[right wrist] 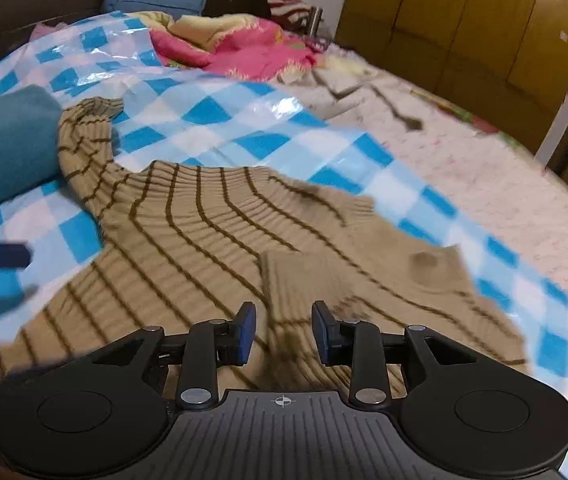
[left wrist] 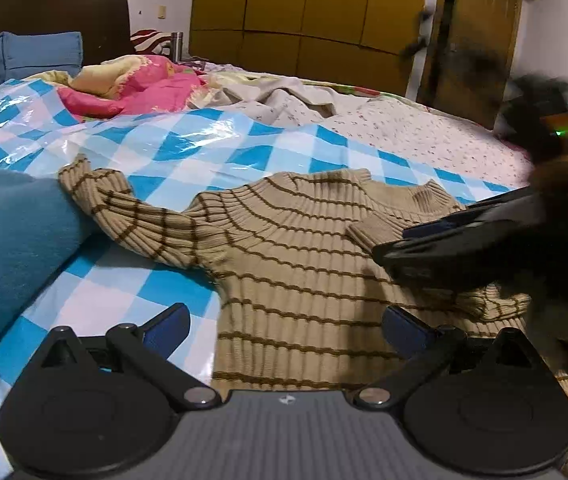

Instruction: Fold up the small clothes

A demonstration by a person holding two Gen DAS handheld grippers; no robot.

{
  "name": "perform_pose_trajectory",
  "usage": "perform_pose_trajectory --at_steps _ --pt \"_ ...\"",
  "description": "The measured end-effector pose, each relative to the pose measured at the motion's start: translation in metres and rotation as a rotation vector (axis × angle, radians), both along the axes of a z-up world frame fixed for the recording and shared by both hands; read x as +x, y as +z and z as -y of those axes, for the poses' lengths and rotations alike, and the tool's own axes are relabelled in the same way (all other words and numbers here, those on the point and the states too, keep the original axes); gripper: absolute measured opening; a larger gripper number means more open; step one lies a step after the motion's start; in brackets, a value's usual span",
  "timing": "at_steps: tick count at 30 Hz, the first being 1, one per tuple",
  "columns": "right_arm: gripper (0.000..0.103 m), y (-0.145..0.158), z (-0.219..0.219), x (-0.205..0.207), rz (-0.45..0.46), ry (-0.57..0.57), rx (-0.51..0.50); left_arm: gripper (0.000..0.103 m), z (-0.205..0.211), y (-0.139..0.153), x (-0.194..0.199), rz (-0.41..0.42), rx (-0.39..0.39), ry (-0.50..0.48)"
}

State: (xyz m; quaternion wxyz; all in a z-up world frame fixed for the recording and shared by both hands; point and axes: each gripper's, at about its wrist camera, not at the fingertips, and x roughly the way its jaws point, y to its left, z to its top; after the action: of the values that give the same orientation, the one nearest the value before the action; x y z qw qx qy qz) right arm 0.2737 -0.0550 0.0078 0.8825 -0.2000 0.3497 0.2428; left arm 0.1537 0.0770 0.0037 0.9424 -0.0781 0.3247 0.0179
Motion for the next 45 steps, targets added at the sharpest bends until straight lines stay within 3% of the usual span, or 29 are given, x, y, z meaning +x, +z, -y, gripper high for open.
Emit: perform_pose_trajectory --at_steps 4,8,13,15,18,22,25,28,29,32,37,41,45 --pt "0.028 -0.024 -0.013 0.031 -0.054 -0.069 -0.013 0.103 -0.006 0.0 0.001 0.003 -0.013 0.013" --pt "0.006 -0.02 -0.008 0.039 -0.093 -0.13 0.089 0.103 -0.013 0.004 -0.001 0.031 -0.02 0.041" --pt "0.006 0.001 -0.021 0.024 -0.101 -0.026 0.265 0.103 -0.016 0.003 0.0 0.038 -0.019 0.064" --pt "0.011 -0.002 -0.03 0.02 -0.12 0.024 0.255 0.103 -0.013 -0.002 0.002 0.023 -0.003 0.059" --pt "0.011 -0.006 -0.022 0.016 -0.121 0.0 0.234 0.103 -0.009 -0.005 0.004 0.015 0.014 0.046" --pt "0.012 0.009 0.046 0.005 -0.089 -0.16 0.317 0.103 -0.004 -0.007 0.006 0.011 0.021 0.039" --pt "0.015 0.004 0.095 0.005 -0.049 -0.324 0.228 0.103 0.003 -0.008 0.009 0.015 0.042 0.039" --pt "0.015 -0.021 0.143 0.014 -0.092 -0.53 0.101 0.103 0.008 -0.01 0.009 0.008 0.065 0.039" --pt "0.007 -0.03 0.159 0.016 -0.117 -0.596 0.082 0.103 0.008 -0.01 0.009 0.004 0.069 0.04" --pt "0.004 -0.031 0.182 0.011 -0.134 -0.643 0.136 0.103 0.004 -0.009 0.006 -0.013 0.064 0.048" --pt "0.015 -0.011 0.14 0.001 -0.024 -0.566 -0.002 0.103 -0.015 0.004 -0.006 0.013 0.057 0.117" --pt "0.015 0.018 0.072 -0.012 0.007 -0.349 0.073 0.103 -0.036 0.01 -0.016 0.03 0.081 0.188" --pt "0.015 0.037 -0.01 -0.005 -0.064 -0.118 0.165 0.103 -0.062 0.006 -0.026 0.037 0.08 0.268"
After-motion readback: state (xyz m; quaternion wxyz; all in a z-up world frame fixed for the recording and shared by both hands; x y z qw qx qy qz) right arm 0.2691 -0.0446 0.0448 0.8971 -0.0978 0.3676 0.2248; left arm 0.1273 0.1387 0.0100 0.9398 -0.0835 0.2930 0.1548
